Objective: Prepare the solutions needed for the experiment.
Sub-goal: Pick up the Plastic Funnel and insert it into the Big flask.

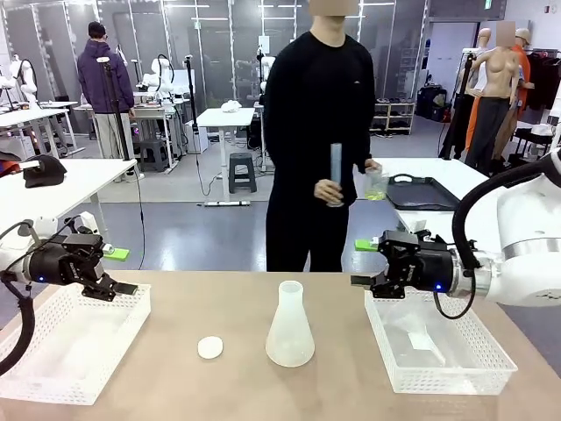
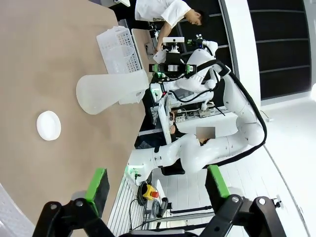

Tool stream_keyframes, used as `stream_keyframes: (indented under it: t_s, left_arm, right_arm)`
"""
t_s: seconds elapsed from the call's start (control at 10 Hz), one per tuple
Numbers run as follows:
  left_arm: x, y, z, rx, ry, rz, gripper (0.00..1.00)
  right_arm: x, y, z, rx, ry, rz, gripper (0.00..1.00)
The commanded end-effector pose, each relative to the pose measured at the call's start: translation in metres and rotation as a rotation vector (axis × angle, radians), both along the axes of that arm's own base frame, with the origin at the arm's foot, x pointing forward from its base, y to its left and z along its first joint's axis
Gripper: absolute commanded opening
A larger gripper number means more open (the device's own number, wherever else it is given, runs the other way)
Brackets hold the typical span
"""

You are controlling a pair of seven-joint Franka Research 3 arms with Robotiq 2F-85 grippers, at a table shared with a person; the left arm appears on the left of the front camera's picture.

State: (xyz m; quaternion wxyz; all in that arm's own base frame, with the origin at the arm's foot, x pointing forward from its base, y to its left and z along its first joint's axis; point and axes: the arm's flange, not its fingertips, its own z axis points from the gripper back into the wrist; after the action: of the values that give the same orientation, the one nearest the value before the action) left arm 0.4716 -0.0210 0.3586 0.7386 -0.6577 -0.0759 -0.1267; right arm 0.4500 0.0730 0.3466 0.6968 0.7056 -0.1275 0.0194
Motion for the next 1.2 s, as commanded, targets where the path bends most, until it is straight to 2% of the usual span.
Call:
stream_keyframes:
  t_s: [0.0,0.1,0.2,0.3,0.4,0.5,0.7,0.8,0.9,1.1]
  left_arm:
    - [0.006,0.001,0.007,-0.019,0.028,-0.024,1.0]
    - [0.006,0.003,0.007,-0.021,0.007,-0.016,1.0]
    - [0.006,0.003,0.007,-0.044,0.018,-0.019,1.0]
    - [0.006,0.003,0.007,-0.081,0.06,-0.018,1.0]
    - [0.006,0.004,0.007,-0.092,0.085,-0.013,1.0]
    - [0.006,0.007,0.006,-0.069,0.06,0.024,1.0]
    - [-0.001,0.0,0.002,-0.042,0.034,-0.017,1.0]
    - [-0.001,0.0,0.002,-0.042,0.034,-0.017,1.0]
    - [-0.001,0.0,0.002,-0.042,0.034,-0.017,1.0]
    - [-0.001,0.0,0.002,-0.042,0.034,-0.017,1.0]
  right_arm:
    - [0.005,-0.008,0.007,0.039,0.084,0.084,1.0]
    - [0.005,-0.011,0.007,0.058,0.132,0.113,1.0]
    - [0.005,-0.012,0.007,0.04,0.165,0.103,1.0]
    - [0.001,-0.011,0.009,0.031,0.12,0.128,1.0]
    - [-0.003,-0.007,0.003,0.052,0.107,0.087,1.0]
    - [-0.003,-0.007,0.003,0.052,0.107,0.087,1.0]
    - [-0.004,-0.008,0.003,0.047,0.115,0.1,1.0]
    - [0.015,-0.023,0.021,-0.28,0.003,0.095,1.0]
    - [0.022,-0.032,0.048,-0.415,-0.109,0.196,1.0]
    - [0.04,-0.034,0.069,-0.732,-0.16,0.165,1.0]
